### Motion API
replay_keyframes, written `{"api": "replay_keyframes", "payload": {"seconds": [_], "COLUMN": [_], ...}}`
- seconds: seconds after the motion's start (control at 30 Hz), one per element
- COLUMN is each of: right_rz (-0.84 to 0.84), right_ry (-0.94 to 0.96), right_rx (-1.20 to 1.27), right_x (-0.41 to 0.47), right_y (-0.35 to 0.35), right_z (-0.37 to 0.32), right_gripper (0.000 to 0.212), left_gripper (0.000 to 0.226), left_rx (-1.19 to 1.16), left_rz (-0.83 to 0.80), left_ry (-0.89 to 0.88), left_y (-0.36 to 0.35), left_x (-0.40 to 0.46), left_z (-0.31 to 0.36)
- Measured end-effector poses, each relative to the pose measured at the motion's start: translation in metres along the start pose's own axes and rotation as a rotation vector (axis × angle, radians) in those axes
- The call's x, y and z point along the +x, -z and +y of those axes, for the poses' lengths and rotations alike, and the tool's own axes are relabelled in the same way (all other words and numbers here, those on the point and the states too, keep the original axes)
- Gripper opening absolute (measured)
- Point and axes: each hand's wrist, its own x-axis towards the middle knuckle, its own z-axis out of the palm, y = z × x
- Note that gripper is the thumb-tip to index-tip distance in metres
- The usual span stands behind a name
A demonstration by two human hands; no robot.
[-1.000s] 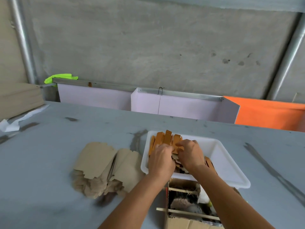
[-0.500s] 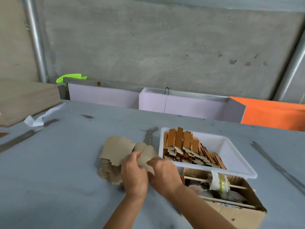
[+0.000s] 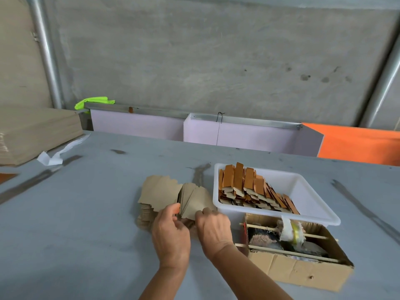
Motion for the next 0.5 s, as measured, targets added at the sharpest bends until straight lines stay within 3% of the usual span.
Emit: {"api": "replay_keyframes", "payload": {"seconds": [0.07, 0.13, 0.2, 0.27, 0.37, 0.43, 0.5], "right_rz": [0.107, -0.016, 0.022, 0.045, 0.165, 0.186, 0.272], "right_ry": [0.001, -0.025, 0.004, -0.001, 0.016, 0.014, -0.032], "right_rx": [0.003, 0.048, 0.046, 0.092, 0.101, 0.080, 0.085], "right_x": [0.000, -0.003, -0.003, -0.003, -0.011, -0.015, -0.015], "right_y": [-0.001, -0.006, -0.017, -0.016, 0.001, 0.009, 0.013], "right_z": [0.000, 0.001, 0.005, 0.008, 0.005, 0.005, 0.007], "right_gripper": [0.044, 0.028, 0.011, 0.018, 0.010, 0.034, 0.040], "left_gripper": [0.038, 0.037, 0.037, 0.037, 0.037, 0.037, 0.036], "left_rx": [0.001, 0.006, 0.009, 0.004, -0.020, -0.034, -0.044], "left_rz": [-0.005, -0.015, -0.025, -0.033, -0.039, -0.044, -0.046], "left_ry": [0.007, 0.009, 0.014, 0.019, 0.033, 0.034, 0.029], "left_y": [0.001, 0.002, 0.003, 0.004, 0.004, 0.005, 0.007], "left_x": [-0.001, -0.002, -0.002, -0.002, -0.002, -0.003, -0.003], "left_z": [-0.001, -0.002, -0.003, -0.004, -0.005, -0.004, -0.003]}}
